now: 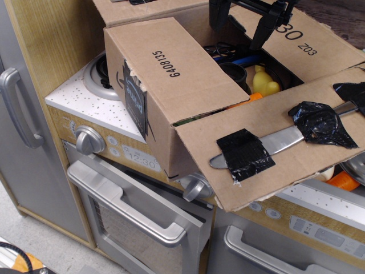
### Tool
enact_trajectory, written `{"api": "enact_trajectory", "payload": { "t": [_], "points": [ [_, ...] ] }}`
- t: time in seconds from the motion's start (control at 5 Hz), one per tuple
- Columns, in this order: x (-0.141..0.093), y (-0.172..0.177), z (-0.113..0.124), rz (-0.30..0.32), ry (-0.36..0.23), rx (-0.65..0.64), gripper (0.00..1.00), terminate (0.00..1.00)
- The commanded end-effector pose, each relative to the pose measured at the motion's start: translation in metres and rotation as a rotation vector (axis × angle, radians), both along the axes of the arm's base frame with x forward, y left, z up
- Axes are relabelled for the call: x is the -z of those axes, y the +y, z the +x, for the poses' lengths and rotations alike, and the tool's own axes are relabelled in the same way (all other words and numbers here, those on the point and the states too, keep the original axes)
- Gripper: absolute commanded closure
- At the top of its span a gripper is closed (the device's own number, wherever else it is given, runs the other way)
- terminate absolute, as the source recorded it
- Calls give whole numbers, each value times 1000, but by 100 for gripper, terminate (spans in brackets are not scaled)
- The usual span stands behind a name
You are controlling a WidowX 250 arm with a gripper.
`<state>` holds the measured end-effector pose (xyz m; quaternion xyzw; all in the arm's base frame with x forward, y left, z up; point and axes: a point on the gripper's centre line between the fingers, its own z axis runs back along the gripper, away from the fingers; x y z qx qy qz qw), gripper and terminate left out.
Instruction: Open large4fbox flaps
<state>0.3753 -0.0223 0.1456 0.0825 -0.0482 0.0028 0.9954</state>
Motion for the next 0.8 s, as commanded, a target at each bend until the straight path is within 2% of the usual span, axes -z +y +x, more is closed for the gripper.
{"api": "enact_trajectory", "payload": {
  "t": [0.0,0.2,0.4,0.6],
  "points": [
    [0,0,0,0,0,0,0,0],
    [18,-1,7,-17,-55,13,0,0],
    [26,3,13,-25,-83,37,0,0],
    [36,3,14,-58,-86,46,0,0]
  ]
}}
